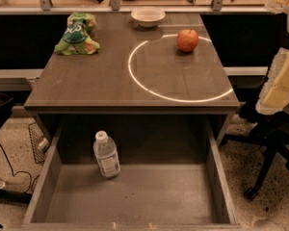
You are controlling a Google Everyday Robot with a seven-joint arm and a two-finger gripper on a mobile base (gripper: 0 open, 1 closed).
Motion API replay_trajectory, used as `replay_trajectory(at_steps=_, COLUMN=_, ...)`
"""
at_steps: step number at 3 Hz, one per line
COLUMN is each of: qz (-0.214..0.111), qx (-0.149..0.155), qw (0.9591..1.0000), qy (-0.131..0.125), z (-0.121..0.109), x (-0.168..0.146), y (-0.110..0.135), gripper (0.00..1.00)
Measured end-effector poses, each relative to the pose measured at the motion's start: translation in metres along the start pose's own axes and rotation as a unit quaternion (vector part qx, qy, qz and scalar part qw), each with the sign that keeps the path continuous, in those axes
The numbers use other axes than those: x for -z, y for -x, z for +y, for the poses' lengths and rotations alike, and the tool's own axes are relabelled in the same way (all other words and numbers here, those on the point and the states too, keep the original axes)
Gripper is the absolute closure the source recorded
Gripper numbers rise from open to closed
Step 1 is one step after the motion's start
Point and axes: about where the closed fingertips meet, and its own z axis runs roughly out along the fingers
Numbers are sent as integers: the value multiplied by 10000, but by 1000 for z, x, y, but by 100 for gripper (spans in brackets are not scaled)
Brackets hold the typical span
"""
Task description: Place blue plastic bottle into top drawer
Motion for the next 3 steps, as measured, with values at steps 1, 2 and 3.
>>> replay_trajectory(at_steps=1, qz=0, qx=0, qw=10000, qy=-1, z=0, x=0, y=0, gripper=0)
replay_trajectory(at_steps=2, qz=-353, qx=-91, qw=9993, qy=-49, z=6, x=-6, y=1, gripper=0)
replay_trajectory(at_steps=3, qz=-903, qx=-291, qw=9954, qy=-155, z=25, x=-32, y=-25, gripper=0)
